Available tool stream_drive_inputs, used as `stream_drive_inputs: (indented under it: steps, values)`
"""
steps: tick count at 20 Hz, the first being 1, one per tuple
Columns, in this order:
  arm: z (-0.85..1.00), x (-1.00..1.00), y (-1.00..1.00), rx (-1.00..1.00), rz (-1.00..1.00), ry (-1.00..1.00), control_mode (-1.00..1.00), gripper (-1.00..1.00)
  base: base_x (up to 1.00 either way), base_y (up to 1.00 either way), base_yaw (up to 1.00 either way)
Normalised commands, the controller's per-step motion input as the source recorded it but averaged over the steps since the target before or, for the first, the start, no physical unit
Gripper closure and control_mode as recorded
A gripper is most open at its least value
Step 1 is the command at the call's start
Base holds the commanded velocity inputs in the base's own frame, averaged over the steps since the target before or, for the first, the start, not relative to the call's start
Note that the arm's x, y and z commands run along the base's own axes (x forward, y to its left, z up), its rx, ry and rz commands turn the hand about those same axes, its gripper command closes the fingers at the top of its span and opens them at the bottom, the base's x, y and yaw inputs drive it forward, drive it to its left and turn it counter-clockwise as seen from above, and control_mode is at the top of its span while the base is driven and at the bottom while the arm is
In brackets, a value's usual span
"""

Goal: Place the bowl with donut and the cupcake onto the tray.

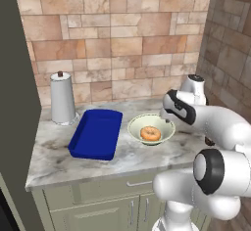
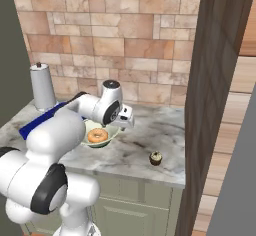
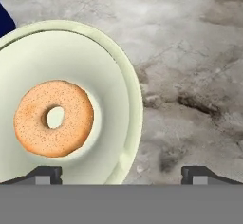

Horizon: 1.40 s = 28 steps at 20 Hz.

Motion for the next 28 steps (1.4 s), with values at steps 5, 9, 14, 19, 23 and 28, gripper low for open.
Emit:
stream_drive_inputs:
  steps: [5,9,14,19,23,28]
  values:
    - [-0.23,0.28,0.00,0.01,0.00,-0.01,-1.00,-1.00,0.00,0.00,0.00]
    - [-0.22,0.23,0.00,0.03,0.00,0.00,-1.00,-1.00,0.00,0.00,0.00]
    - [-0.19,0.21,0.00,0.03,0.00,0.00,-1.00,-1.00,0.00,0.00,0.00]
    - [-0.23,0.14,0.00,0.04,0.00,0.00,-1.00,-1.00,0.00,0.00,0.00]
    - [-0.23,0.11,0.00,0.04,0.00,0.00,-1.00,-1.00,0.00,0.00,0.00]
    - [-0.22,0.07,0.00,0.03,0.00,0.01,-1.00,1.00,0.00,0.00,0.00]
